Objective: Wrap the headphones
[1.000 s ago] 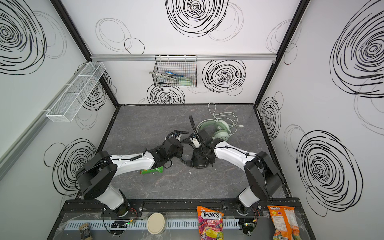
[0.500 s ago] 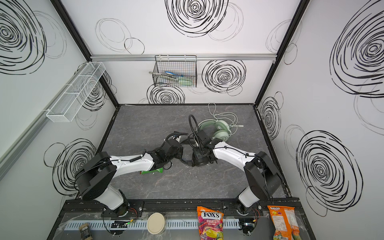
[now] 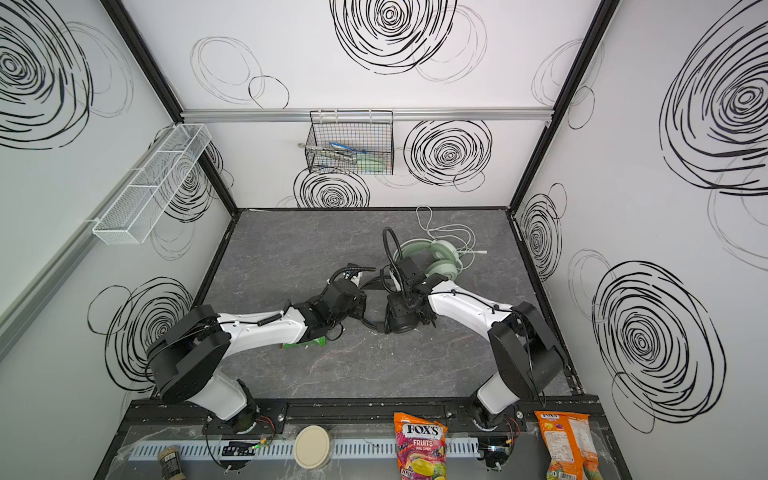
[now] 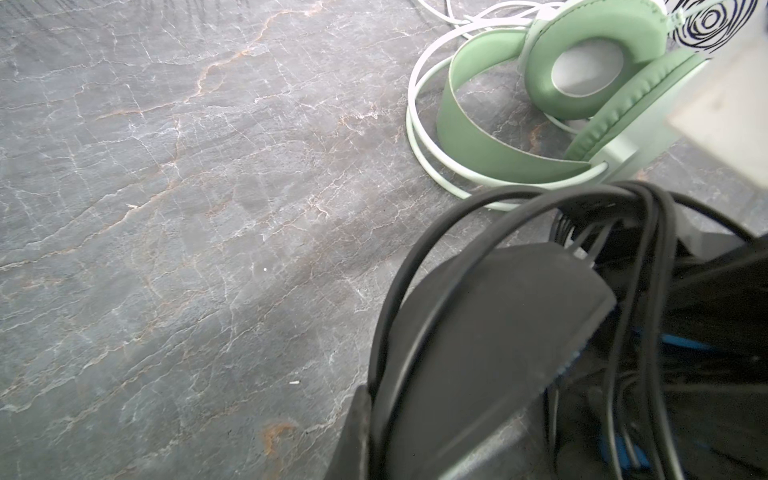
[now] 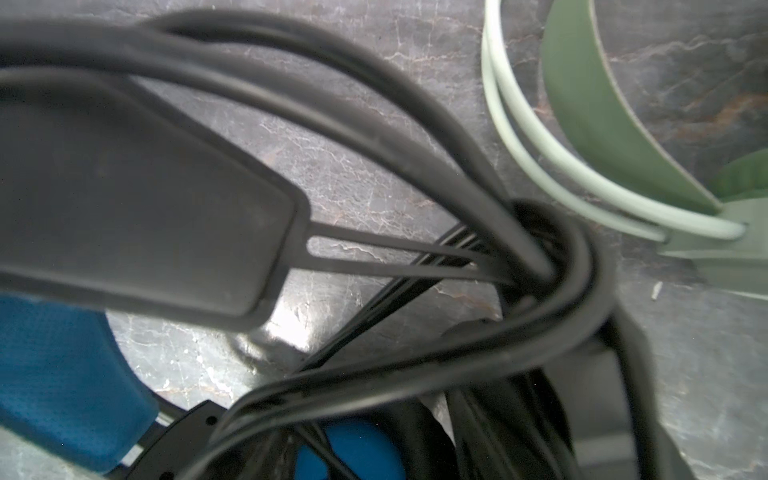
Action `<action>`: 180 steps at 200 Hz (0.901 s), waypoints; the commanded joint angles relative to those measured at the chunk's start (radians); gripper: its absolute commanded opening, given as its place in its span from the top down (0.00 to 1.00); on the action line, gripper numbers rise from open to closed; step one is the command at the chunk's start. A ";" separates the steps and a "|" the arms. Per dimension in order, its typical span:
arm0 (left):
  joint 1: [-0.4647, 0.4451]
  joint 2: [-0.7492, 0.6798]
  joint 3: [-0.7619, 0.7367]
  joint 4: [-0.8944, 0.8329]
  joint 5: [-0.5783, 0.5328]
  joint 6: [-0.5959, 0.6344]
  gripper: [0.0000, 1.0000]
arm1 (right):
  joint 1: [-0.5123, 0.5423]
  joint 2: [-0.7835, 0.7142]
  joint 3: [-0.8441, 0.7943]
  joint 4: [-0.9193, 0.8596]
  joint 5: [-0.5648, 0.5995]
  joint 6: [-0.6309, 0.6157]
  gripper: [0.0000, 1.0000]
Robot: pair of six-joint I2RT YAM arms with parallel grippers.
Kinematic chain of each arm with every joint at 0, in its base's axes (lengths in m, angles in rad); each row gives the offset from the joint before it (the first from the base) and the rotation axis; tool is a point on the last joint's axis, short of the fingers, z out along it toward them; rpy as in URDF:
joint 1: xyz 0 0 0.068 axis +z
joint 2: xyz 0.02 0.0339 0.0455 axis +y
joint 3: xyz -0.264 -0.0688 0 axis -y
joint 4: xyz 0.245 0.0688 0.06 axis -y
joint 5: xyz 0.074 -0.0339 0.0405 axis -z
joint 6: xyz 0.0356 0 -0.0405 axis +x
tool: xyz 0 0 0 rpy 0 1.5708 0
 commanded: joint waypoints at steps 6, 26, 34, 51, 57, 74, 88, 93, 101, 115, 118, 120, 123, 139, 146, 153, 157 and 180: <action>-0.036 -0.057 -0.017 -0.064 0.166 0.031 1.00 | 0.024 -0.015 -0.002 -0.123 0.332 0.006 0.35; -0.033 -0.057 -0.017 -0.067 0.180 0.032 1.00 | 0.065 -0.049 -0.004 -0.159 0.409 0.015 0.34; -0.033 -0.055 -0.017 -0.068 0.184 0.035 1.00 | 0.076 -0.064 -0.008 -0.161 0.425 0.014 0.34; -0.030 -0.058 -0.019 -0.074 0.191 0.040 1.00 | 0.066 -0.074 -0.003 -0.171 0.400 0.020 0.35; -0.027 -0.062 -0.022 -0.075 0.195 0.042 1.00 | 0.059 -0.071 0.002 -0.178 0.381 0.028 0.35; -0.023 -0.072 -0.029 -0.076 0.205 0.045 1.00 | 0.046 -0.062 0.015 -0.197 0.331 0.051 0.34; -0.021 -0.083 -0.036 -0.083 0.205 0.046 1.00 | 0.046 -0.062 0.016 -0.204 0.295 0.064 0.32; -0.019 -0.087 -0.041 -0.083 0.204 0.046 1.00 | 0.048 -0.063 0.018 -0.207 0.282 0.070 0.32; -0.016 -0.092 -0.047 -0.083 0.205 0.044 1.00 | 0.050 -0.067 0.014 -0.209 0.261 0.081 0.31; -0.014 -0.095 -0.055 -0.081 0.206 0.038 1.00 | 0.055 -0.079 0.001 -0.195 0.231 0.096 0.23; -0.013 -0.095 -0.058 -0.080 0.207 0.037 1.00 | 0.058 -0.083 -0.004 -0.189 0.225 0.098 0.22; -0.012 -0.095 -0.058 -0.078 0.208 0.037 1.00 | 0.059 -0.085 -0.007 -0.187 0.223 0.099 0.20; -0.012 -0.095 -0.060 -0.078 0.207 0.036 1.00 | 0.060 -0.089 -0.013 -0.180 0.216 0.100 0.18; -0.014 -0.093 -0.066 -0.070 0.209 0.034 1.00 | 0.063 -0.098 -0.021 -0.170 0.206 0.101 0.16; -0.014 -0.093 -0.068 -0.070 0.211 0.032 1.00 | 0.068 -0.099 -0.017 -0.173 0.214 0.100 0.16; -0.013 -0.093 -0.069 -0.069 0.212 0.030 1.00 | 0.076 -0.098 -0.009 -0.179 0.231 0.098 0.16; -0.014 -0.093 -0.069 -0.069 0.212 0.030 1.00 | 0.080 -0.099 -0.003 -0.185 0.239 0.095 0.16; -0.013 -0.099 -0.068 -0.072 0.214 0.026 1.00 | 0.092 -0.100 0.028 -0.229 0.263 0.111 0.16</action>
